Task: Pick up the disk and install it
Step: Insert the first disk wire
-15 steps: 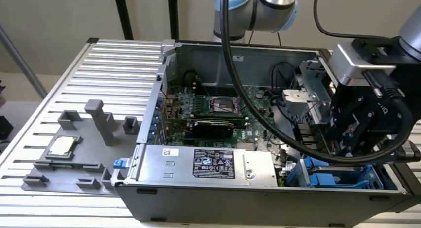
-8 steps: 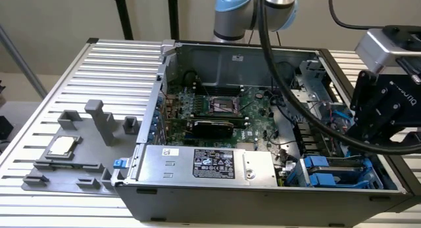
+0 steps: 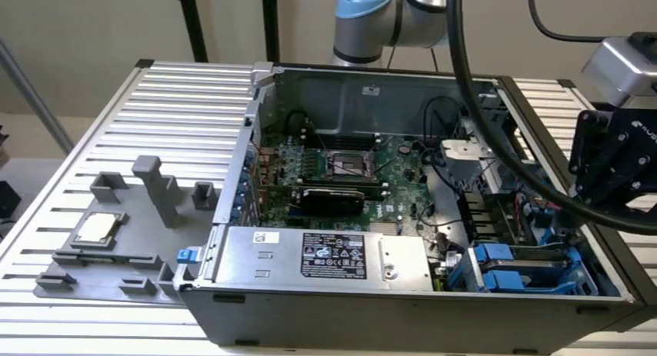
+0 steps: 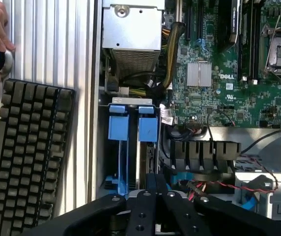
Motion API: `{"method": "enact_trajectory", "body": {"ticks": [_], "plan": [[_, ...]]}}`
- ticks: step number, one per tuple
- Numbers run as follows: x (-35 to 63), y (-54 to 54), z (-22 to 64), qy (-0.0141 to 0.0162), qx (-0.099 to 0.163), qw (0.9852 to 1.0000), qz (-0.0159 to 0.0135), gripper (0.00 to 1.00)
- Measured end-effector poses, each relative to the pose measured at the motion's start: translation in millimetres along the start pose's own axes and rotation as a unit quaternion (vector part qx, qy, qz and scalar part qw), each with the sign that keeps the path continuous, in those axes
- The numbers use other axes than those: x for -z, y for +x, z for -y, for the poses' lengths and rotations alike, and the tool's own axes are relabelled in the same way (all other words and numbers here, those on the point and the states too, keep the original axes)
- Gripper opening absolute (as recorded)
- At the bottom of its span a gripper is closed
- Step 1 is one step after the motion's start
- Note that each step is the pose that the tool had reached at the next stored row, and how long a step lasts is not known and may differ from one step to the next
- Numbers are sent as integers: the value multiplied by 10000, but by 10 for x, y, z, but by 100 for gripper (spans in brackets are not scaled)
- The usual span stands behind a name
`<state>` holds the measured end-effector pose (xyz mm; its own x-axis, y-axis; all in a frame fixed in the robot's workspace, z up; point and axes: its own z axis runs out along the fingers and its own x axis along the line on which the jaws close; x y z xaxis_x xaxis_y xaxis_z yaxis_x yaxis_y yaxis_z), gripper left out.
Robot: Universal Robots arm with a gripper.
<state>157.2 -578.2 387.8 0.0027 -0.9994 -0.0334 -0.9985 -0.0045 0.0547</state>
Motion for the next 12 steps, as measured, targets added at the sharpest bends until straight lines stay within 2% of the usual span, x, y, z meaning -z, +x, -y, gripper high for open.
{"method": "enact_trajectory", "body": {"ticks": [7,12], "plan": [[-65,-46,119,-61,-5,10000,-49,0],[-113,-40,161,-120,-7,9999,-54,0]]}}
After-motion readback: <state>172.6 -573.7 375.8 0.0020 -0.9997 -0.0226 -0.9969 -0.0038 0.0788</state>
